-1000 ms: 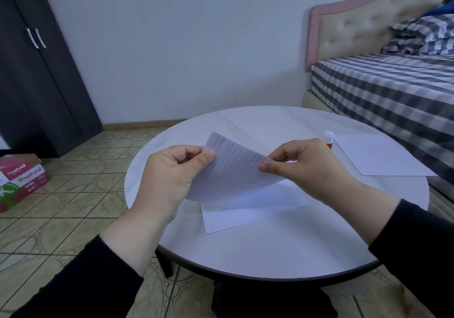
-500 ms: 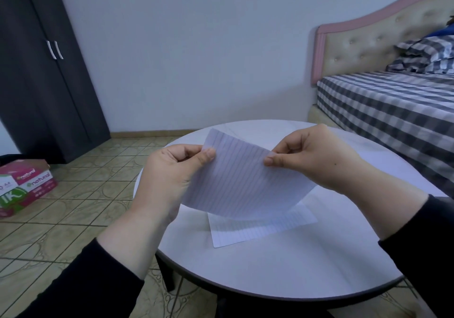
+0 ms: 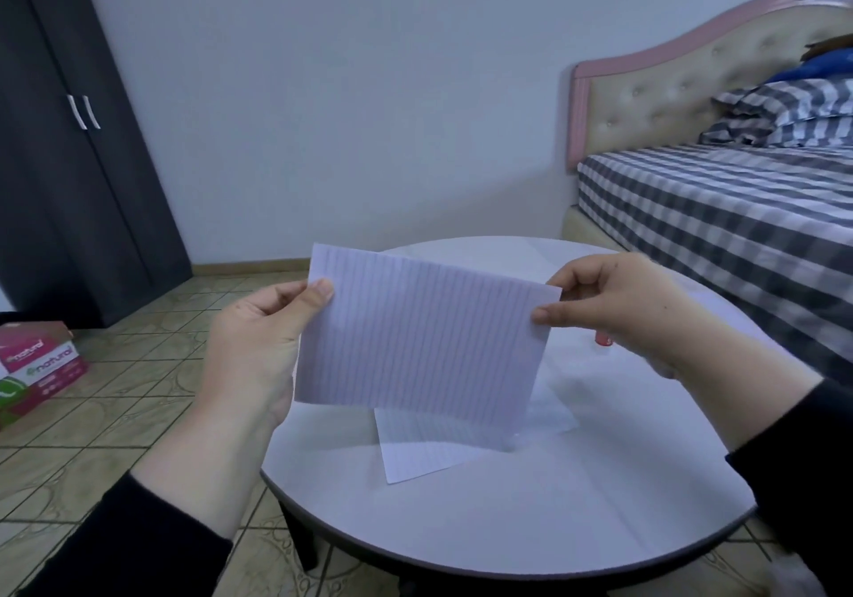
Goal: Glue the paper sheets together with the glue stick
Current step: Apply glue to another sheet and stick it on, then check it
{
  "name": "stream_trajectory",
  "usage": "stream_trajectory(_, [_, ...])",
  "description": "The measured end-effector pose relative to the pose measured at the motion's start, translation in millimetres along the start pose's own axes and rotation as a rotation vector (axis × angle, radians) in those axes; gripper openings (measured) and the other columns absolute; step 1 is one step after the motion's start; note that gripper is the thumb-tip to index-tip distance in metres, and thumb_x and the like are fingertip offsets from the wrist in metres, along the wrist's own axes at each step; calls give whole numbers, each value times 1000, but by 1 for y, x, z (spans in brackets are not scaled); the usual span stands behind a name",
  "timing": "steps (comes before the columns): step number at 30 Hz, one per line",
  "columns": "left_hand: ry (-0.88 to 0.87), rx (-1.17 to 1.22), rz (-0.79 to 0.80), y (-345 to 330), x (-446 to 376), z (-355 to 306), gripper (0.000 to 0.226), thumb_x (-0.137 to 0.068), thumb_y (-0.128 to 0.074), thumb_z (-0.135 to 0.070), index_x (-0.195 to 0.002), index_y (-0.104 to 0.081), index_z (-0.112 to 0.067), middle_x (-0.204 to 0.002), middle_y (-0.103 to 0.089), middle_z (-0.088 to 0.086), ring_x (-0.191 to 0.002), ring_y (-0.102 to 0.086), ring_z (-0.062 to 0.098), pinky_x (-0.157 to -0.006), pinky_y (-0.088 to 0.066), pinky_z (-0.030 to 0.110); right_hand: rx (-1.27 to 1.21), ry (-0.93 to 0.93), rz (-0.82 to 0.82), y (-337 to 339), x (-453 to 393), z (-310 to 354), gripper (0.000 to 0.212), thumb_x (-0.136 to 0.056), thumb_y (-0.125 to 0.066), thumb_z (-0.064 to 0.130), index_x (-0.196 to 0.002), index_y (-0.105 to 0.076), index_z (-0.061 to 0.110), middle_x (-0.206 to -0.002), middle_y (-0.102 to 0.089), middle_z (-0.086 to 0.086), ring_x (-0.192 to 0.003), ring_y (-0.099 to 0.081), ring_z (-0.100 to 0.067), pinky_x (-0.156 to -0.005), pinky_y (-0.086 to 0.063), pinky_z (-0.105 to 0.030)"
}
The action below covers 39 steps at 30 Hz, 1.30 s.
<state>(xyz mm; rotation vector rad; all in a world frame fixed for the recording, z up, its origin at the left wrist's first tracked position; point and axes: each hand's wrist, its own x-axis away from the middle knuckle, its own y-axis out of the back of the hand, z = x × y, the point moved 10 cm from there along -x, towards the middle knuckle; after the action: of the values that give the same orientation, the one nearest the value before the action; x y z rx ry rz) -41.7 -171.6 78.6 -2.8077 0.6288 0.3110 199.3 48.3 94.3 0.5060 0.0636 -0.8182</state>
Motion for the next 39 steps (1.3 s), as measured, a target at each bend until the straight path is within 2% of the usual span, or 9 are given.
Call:
stream_trajectory(7, [70,11,-6,-4,5,17,8,-81,-75,-19,-85,-72,-13,-84,-73,-8,-73,-64,-3,-69,-42,13,-372,-47,-109,0,6,-9,16,-80,-73,5,-73,-59,9,-65,-62,3,-52,-57,4,-43,-34,-2])
stream_trajectory(13, [100,-116,9,-9,8,31,8,-79,-78,-22,-78,-72,-17,-80,-73,-12,-83,-63,5,-74,-40,18,-401,-46,-212,7,8,-15,9,-79,-75,10,-77,-68,6,-61,-65,9,-49,-54,8,-44,-34,-2])
stream_trajectory(15, [-2,-337,-47,-3,9,23,17,-78,-79,-30,-88,-68,-22,-91,-70,-13,-89,-59,4,-75,-41,21,-368,-40,-206,7,9,-14,11,-79,-76,10,-72,-67,8,-60,-65,11,-50,-56,7,-44,-35,-2])
stream_trajectory(18, [-393,-705,-83,-18,27,-20,35,-72,-70,-51,-98,-55,-33,-104,-58,-18,-98,-52,5,-97,-38,42,-299,-9,-191,7,9,-4,13,-77,-78,11,-69,-67,10,-55,-63,14,-50,-55,7,-43,-35,-4])
stream_trajectory(23, [-763,-739,320,-106,74,-63,24,-80,-66,-52,-100,-62,-40,-106,-60,-27,-109,-46,-13,-104,-27,40,-198,67,-153,3,14,19,16,-75,-80,13,-66,-67,11,-52,-60,15,-45,-50,3,-41,-33,-6])
stream_trajectory(26, [-639,-777,455,-136,74,-58,26,-79,-69,-55,-101,-66,-40,-95,-60,-36,-106,-32,-30,-107,-23,34,-150,125,-143,0,19,32,14,-75,-80,13,-70,-69,7,-49,-58,15,-42,-49,2,-39,-31,-6])
stream_trajectory(31, [-426,-686,534,-145,58,-42,23,-67,-73,-59,-81,-70,-40,-84,-69,-25,-104,-60,13,-90,-47,40,-150,178,-155,9,23,38,13,-75,-80,11,-74,-71,3,-53,-63,10,-44,-53,1,-40,-34,-7])
stream_trajectory(35, [-358,-563,513,-139,62,-43,16,-70,-84,-35,-70,-72,-23,-75,-69,-16,-71,-61,-4,-63,-41,12,-219,169,-113,10,25,35,5,-77,-77,10,-76,-74,6,-66,-72,4,-54,-61,0,-43,-37,-6])
stream_trajectory(39, [-319,-498,480,-132,63,-45,16,-70,-84,-31,-68,-74,-19,-72,-70,-9,-63,-59,-2,-56,-39,9,-284,161,-66,9,28,34,5,-78,-74,11,-74,-75,11,-75,-75,-1,-75,-69,-7,-47,-41,-7])
